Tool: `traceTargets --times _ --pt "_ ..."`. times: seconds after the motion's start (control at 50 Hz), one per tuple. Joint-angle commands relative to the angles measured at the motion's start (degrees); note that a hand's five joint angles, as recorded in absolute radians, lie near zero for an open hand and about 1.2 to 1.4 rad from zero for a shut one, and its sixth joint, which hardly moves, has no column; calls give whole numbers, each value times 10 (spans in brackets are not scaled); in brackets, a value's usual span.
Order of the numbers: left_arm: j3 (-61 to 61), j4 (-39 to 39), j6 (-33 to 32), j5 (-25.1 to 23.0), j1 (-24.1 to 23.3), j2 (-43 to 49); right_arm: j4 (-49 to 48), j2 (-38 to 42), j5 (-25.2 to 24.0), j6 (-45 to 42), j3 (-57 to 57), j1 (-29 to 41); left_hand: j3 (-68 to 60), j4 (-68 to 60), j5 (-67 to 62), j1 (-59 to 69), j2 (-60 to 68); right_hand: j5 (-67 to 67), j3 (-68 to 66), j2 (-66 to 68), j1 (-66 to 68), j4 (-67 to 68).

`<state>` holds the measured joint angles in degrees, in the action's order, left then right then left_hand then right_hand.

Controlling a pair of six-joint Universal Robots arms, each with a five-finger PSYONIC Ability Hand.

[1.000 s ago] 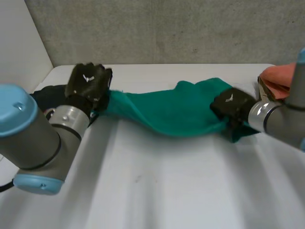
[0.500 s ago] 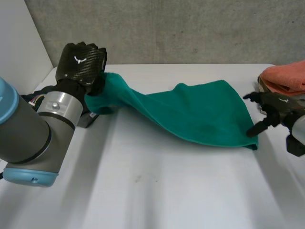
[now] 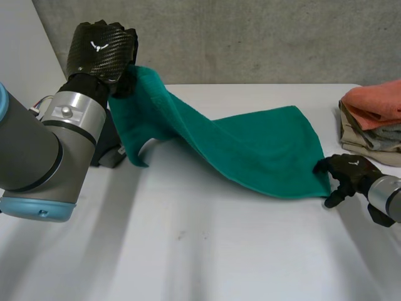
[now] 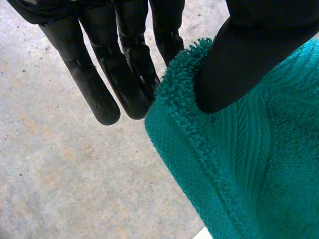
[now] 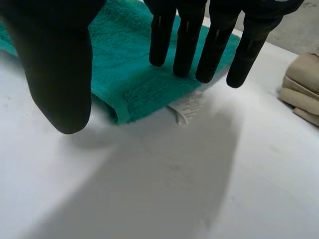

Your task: Fold the laundry.

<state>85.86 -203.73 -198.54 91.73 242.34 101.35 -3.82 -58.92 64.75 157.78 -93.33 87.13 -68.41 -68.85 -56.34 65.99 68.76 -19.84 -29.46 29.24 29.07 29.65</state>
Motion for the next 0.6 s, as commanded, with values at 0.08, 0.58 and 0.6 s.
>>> traceTargets --times 0.08,0.58,0.6 --pt "7 3 1 1 -1 -2 -16 18 3 7 23 34 -116 -112 -137 140 112 -127 -131 133 135 129" --pt "26 181 -4 2 14 -98 218 -235 70 -165 183 23 -116 -112 -137 140 112 -502 -505 508 509 504" --pt "31 198 -4 2 16 -103 264 -250 77 -202 206 19 -116 -112 -137 140 112 -502 -505 508 509 504"
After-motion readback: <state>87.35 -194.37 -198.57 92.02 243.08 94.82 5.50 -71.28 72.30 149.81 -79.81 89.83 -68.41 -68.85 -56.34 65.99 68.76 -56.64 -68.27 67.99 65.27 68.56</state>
